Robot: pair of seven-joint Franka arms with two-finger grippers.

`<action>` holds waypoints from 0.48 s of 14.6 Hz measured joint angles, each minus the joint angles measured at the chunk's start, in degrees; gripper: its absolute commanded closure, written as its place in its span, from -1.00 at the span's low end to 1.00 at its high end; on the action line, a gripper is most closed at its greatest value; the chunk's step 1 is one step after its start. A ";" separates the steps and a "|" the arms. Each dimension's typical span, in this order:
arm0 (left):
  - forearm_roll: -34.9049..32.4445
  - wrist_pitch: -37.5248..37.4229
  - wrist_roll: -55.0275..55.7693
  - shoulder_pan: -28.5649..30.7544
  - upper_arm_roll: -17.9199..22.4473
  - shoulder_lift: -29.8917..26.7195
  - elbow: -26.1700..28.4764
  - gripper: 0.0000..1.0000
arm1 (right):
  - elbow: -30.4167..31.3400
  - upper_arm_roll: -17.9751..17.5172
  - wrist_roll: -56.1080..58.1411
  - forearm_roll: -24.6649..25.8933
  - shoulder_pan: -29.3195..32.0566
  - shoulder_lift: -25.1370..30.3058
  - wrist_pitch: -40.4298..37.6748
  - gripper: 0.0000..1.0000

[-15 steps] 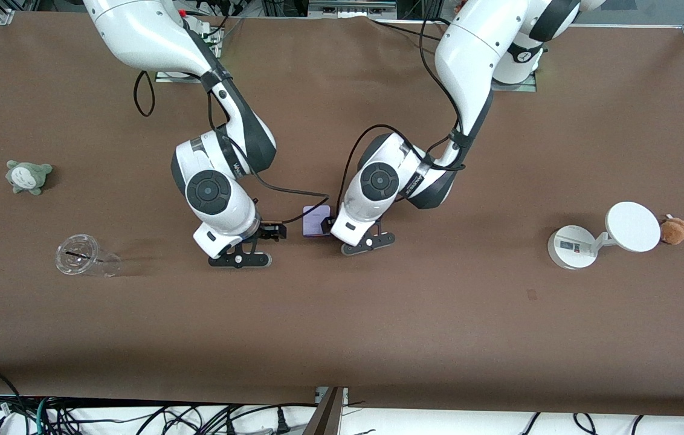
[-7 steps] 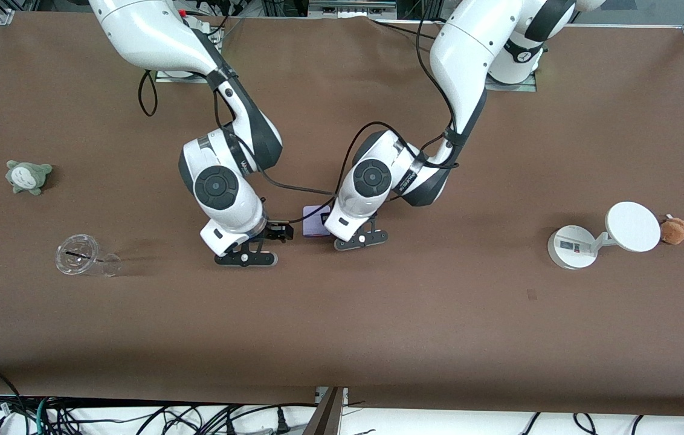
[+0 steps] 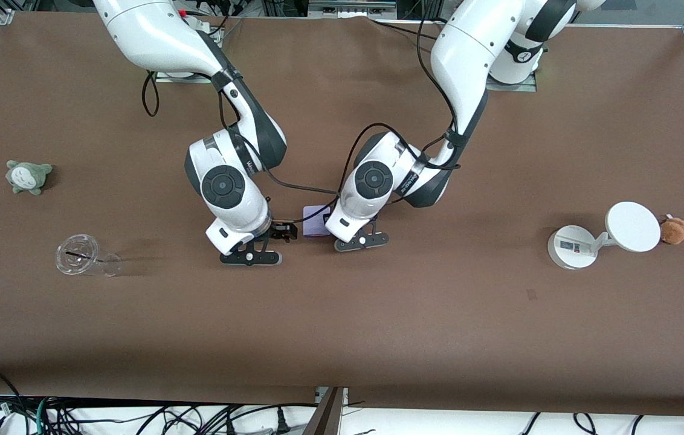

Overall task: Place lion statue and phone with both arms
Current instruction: 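Carry the lion toward the lamp while the right gripper grasps the phone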

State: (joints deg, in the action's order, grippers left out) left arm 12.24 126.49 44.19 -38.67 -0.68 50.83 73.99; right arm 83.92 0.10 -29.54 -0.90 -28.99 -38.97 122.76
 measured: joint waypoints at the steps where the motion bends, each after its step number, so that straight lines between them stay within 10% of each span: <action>1: 0.00 -1.16 0.00 0.15 0.67 -0.12 -0.28 1.00 | 0.00 -0.02 -0.52 0.00 -0.19 -0.22 0.07 -1.00; 7: -0.01 -11.73 -2.20 5.81 3.78 -5.83 -1.86 1.00 | 0.05 -0.09 -1.95 0.00 -2.28 -1.40 2.26 -1.00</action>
State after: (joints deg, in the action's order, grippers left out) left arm 12.23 114.76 41.99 -32.86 3.10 45.00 72.13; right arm 83.98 0.02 -31.50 -0.90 -31.27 -40.37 125.02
